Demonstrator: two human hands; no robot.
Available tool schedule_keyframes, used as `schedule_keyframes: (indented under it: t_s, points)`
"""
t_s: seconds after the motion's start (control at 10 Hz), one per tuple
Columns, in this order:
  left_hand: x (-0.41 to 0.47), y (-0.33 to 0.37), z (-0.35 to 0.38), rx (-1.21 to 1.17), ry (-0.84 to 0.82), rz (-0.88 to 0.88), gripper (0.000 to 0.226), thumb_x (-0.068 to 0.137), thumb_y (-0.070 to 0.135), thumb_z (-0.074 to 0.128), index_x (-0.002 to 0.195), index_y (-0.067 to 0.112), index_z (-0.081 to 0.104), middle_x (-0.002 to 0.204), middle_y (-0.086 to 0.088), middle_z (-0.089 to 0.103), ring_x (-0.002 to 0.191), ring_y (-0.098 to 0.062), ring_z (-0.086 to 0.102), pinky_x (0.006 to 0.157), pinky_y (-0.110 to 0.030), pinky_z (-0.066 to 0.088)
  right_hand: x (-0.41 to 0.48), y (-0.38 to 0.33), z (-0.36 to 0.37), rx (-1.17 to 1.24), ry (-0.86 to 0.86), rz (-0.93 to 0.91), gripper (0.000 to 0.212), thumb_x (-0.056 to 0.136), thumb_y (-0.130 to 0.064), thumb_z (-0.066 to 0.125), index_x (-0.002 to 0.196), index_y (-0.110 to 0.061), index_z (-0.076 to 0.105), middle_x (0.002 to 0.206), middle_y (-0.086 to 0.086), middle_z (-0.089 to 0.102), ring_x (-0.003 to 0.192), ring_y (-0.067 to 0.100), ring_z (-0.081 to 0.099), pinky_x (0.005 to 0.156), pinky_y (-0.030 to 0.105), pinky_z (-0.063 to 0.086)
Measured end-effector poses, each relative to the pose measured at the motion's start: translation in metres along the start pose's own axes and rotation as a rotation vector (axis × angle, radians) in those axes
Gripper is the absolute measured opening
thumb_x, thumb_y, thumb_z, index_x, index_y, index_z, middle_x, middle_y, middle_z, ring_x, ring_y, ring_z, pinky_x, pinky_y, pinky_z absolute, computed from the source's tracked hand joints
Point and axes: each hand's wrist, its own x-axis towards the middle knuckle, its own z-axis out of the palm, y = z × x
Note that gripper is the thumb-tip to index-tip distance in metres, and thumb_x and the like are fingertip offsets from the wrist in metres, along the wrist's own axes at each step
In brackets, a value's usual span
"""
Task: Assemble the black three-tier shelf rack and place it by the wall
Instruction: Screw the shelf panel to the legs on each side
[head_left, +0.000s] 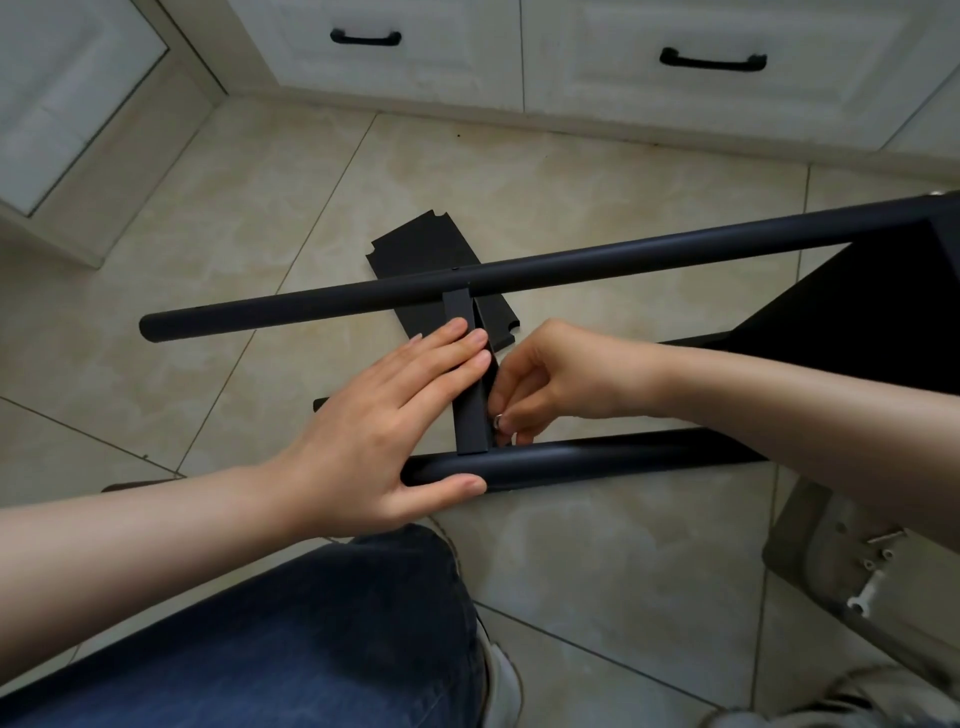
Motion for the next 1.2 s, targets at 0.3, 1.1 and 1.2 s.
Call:
schedule_keyframes:
  t_s: [0.3,1.1,1.2]
  points:
    - [0.001,0.001,-0.001,-0.006,-0.014,-0.012,0.086,0.09,0.058,0.059,0.151,0.001,0.041,0.162,-0.011,0.034,0.155,-0.024,0.022,0.122,-0.047,0.03,0.004,0.0,0.007,0.003,0.005,-0.053,0.012,0.085,-0.004,0.073,0.077,-0.013,0.074,0.069,-0.001,0.074,0.069,0.01,0.071,0.068,0.02,0.058]
    - [0.002,0.002,-0.002,-0.004,-0.02,-0.007,0.085,0.089,0.057,0.06,0.149,-0.001,0.042,0.16,-0.012,0.036,0.154,-0.025,0.023,0.123,-0.042,0.028,0.005,-0.001,0.013,0.047,0.001,-0.033,0.014,0.088,-0.001,0.069,0.077,-0.007,0.073,0.076,0.009,0.074,0.071,0.014,0.071,0.077,0.028,0.061]
    - [0.002,0.002,-0.003,-0.002,-0.021,-0.008,0.085,0.089,0.057,0.061,0.149,-0.001,0.043,0.16,-0.012,0.037,0.154,-0.025,0.023,0.124,-0.04,0.026,0.005,0.0,0.014,0.054,-0.008,-0.029,0.01,0.088,-0.003,0.07,0.08,-0.004,0.074,0.079,0.012,0.075,0.072,0.014,0.071,0.08,0.032,0.061]
